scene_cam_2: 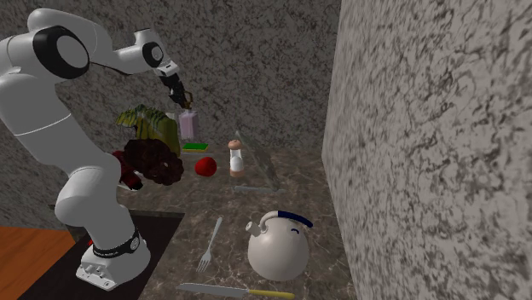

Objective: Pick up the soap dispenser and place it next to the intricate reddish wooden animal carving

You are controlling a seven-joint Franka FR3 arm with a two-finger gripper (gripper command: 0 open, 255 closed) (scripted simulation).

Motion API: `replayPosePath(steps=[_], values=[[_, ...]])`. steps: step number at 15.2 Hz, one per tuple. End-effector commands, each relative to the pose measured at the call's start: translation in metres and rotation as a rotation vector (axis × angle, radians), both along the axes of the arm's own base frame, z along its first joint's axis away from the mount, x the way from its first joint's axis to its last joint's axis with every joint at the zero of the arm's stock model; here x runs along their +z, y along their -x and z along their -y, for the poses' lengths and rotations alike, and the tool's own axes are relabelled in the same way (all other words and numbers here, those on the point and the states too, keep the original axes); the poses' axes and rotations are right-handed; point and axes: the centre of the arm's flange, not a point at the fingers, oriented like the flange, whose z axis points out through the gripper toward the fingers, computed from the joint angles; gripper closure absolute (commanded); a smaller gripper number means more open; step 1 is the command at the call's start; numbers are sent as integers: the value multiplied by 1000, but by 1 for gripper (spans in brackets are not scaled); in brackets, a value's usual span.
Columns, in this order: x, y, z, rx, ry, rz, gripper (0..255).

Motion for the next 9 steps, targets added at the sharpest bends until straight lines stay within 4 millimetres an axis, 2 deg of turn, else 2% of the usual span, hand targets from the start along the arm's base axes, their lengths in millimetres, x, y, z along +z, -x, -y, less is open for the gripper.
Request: replayPosePath(steps=[1, 9], values=[[-11, 0, 1, 0, -1, 0, 255], [-53, 0, 1, 0, -1, 0, 255]])
